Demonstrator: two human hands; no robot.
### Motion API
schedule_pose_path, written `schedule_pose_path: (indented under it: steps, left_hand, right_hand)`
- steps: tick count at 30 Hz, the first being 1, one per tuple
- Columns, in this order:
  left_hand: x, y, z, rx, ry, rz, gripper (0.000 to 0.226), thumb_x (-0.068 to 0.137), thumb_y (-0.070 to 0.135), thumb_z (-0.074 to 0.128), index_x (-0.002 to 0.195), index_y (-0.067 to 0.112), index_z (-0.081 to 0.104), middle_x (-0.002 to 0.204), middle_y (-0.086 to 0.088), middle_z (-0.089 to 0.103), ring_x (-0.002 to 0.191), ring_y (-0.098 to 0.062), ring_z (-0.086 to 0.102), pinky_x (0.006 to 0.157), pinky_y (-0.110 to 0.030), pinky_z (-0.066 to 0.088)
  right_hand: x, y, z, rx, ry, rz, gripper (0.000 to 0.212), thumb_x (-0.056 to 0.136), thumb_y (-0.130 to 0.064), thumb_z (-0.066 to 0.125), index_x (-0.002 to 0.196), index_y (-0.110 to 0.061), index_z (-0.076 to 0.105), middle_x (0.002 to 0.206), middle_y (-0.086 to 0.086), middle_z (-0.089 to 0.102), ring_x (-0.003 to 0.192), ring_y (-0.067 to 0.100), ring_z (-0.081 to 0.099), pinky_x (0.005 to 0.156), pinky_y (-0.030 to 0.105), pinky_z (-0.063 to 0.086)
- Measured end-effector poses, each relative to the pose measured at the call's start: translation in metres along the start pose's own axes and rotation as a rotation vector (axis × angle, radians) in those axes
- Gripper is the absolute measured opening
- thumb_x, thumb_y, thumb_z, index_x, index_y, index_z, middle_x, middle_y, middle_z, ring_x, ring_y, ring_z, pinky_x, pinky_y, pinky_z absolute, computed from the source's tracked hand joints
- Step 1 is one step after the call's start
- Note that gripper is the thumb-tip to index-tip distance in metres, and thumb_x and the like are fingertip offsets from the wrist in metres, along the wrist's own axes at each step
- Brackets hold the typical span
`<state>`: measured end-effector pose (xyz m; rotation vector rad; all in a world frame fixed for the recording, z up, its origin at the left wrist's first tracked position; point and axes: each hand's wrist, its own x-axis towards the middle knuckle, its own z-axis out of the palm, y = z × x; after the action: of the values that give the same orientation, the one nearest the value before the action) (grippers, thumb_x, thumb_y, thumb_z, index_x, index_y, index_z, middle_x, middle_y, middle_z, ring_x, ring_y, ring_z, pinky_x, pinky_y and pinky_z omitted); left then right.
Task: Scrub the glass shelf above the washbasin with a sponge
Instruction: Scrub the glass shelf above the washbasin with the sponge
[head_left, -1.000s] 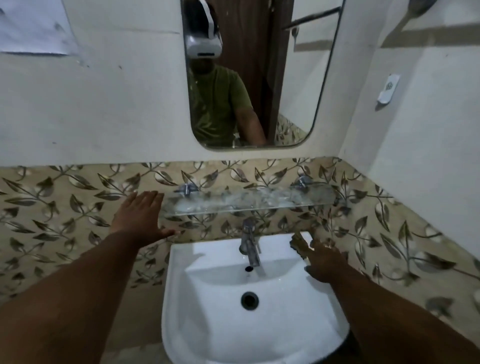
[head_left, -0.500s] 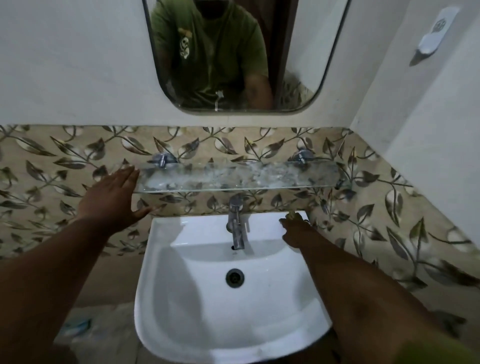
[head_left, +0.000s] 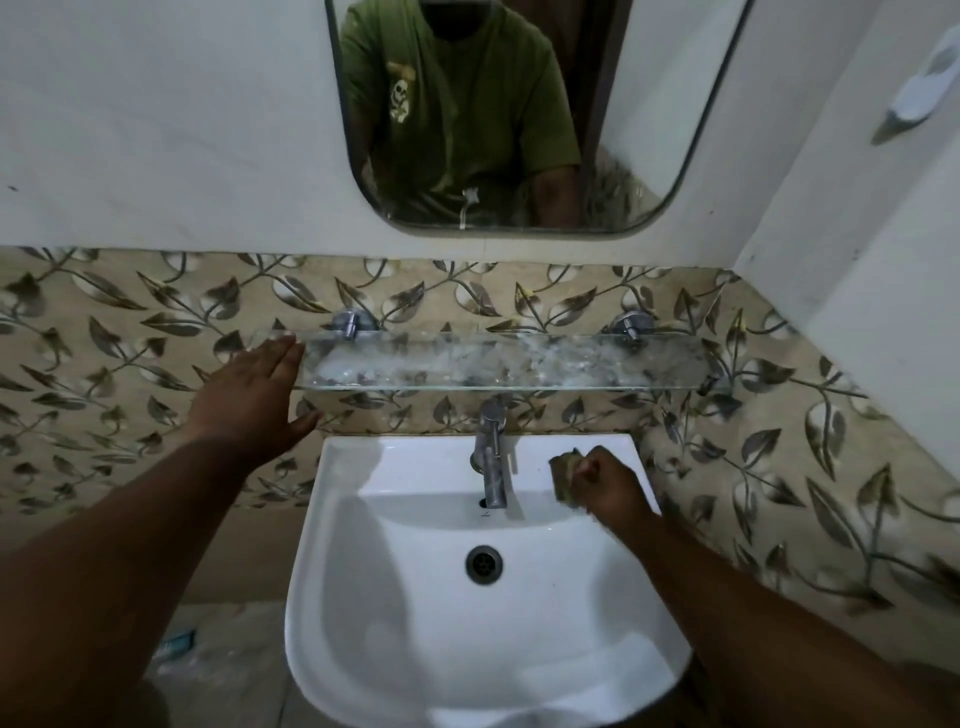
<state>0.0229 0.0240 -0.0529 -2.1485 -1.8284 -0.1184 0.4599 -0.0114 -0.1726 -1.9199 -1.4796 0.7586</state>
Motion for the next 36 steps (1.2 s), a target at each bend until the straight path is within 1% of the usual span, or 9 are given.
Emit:
schedule_pose_path:
  steps: [2, 7, 10, 14, 18, 23, 27, 31, 36]
  left_hand:
    - [-0.002, 0.000, -0.003, -0.017, 0.003, 0.004, 0.096, 0.076, 0.059, 0.063, 0.149, 0.009, 0.028, 0.157, -0.012, 0.033, 0.141, -0.029, 0.035, 0.114, -0.042, 0.028]
    - [-0.004, -0.001, -0.006, -0.028, 0.008, 0.027, 0.096, 0.077, 0.061, 0.059, 0.152, 0.012, 0.022, 0.160, -0.009, 0.027, 0.145, -0.024, 0.028, 0.116, -0.038, 0.023]
    - [-0.004, -0.005, -0.004, -0.044, 0.026, 0.027, 0.096, 0.077, 0.063, 0.057, 0.152, 0.012, 0.022, 0.159, -0.008, 0.027, 0.144, -0.024, 0.029, 0.116, -0.038, 0.022]
    - [-0.005, -0.010, 0.003, -0.088, 0.015, 0.064, 0.097, 0.077, 0.063, 0.056, 0.152, 0.011, 0.020, 0.160, -0.011, 0.027, 0.145, -0.026, 0.027, 0.118, -0.039, 0.023]
    - [-0.004, -0.013, 0.007, -0.103, 0.015, 0.081, 0.098, 0.078, 0.063, 0.051, 0.153, 0.010, 0.015, 0.161, -0.011, 0.023, 0.146, -0.026, 0.023, 0.119, -0.039, 0.021]
    - [-0.004, -0.016, 0.011, -0.134, 0.027, 0.092, 0.096, 0.082, 0.062, 0.045, 0.154, 0.010, 0.007, 0.163, -0.010, 0.013, 0.149, -0.024, 0.013, 0.121, -0.038, 0.013]
    - [-0.003, -0.014, 0.013, -0.148, 0.045, 0.071, 0.095, 0.083, 0.060, 0.046, 0.154, 0.010, 0.007, 0.163, -0.011, 0.014, 0.149, -0.024, 0.014, 0.121, -0.038, 0.013]
    - [-0.001, -0.013, 0.013, -0.118, 0.019, 0.069, 0.097, 0.085, 0.060, 0.044, 0.153, 0.008, 0.000, 0.163, -0.012, 0.011, 0.150, -0.025, 0.011, 0.121, -0.040, 0.014]
    - [-0.002, -0.010, 0.010, -0.085, 0.010, 0.049, 0.098, 0.085, 0.058, 0.047, 0.153, 0.007, -0.003, 0.163, -0.013, 0.009, 0.150, -0.024, 0.009, 0.121, -0.039, 0.013]
  right_hand:
    - [-0.043, -0.016, 0.010, 0.262, -0.018, 0.077, 0.022, 0.091, -0.004, 0.063, 0.078, -0.007, 0.046, 0.063, 0.009, 0.049, 0.042, 0.006, 0.050, 0.041, 0.023, 0.042]
    - [-0.125, -0.081, 0.045, 0.861, -0.146, 0.276, 0.078, 0.045, -0.059, 0.091, 0.096, -0.012, 0.056, 0.083, 0.014, 0.067, 0.075, 0.029, 0.064, 0.067, 0.045, 0.055]
    - [-0.139, -0.154, 0.048, 1.224, -0.267, 0.291, 0.058, 0.072, -0.026, 0.076, 0.121, -0.006, 0.054, 0.104, 0.021, 0.065, 0.084, 0.031, 0.065, 0.067, 0.040, 0.056]
    - [-0.130, -0.228, 0.040, 1.337, -0.453, 0.259, 0.054, 0.081, -0.002, 0.061, 0.134, -0.004, 0.054, 0.123, 0.024, 0.063, 0.091, 0.033, 0.068, 0.069, 0.043, 0.060]
    - [-0.102, -0.280, 0.032, 1.147, -0.366, 0.163, 0.036, 0.083, 0.012, 0.039, 0.112, 0.004, 0.059, 0.090, 0.024, 0.064, 0.077, 0.032, 0.063, 0.064, 0.040, 0.054]
    - [-0.054, -0.329, 0.030, 0.873, -0.127, 0.179, 0.017, 0.083, 0.002, 0.046, 0.075, -0.011, 0.054, 0.061, 0.011, 0.054, 0.046, 0.022, 0.053, 0.047, 0.029, 0.045]
    - [-0.024, -0.343, 0.049, 0.262, 0.162, -0.303, 0.023, 0.087, -0.008, 0.057, 0.097, -0.027, 0.067, 0.091, -0.003, 0.069, 0.080, 0.018, 0.063, 0.067, 0.027, 0.047]
    - [-0.019, -0.321, 0.082, -0.239, 0.081, -0.471, 0.035, 0.087, -0.022, 0.060, 0.118, -0.038, 0.063, 0.110, -0.005, 0.071, 0.096, 0.021, 0.066, 0.078, 0.033, 0.053]
    - [-0.023, -0.317, 0.091, -0.378, -0.034, -0.619, 0.043, 0.089, -0.030, 0.060, 0.131, -0.033, 0.059, 0.122, -0.001, 0.067, 0.107, 0.022, 0.064, 0.082, 0.034, 0.053]
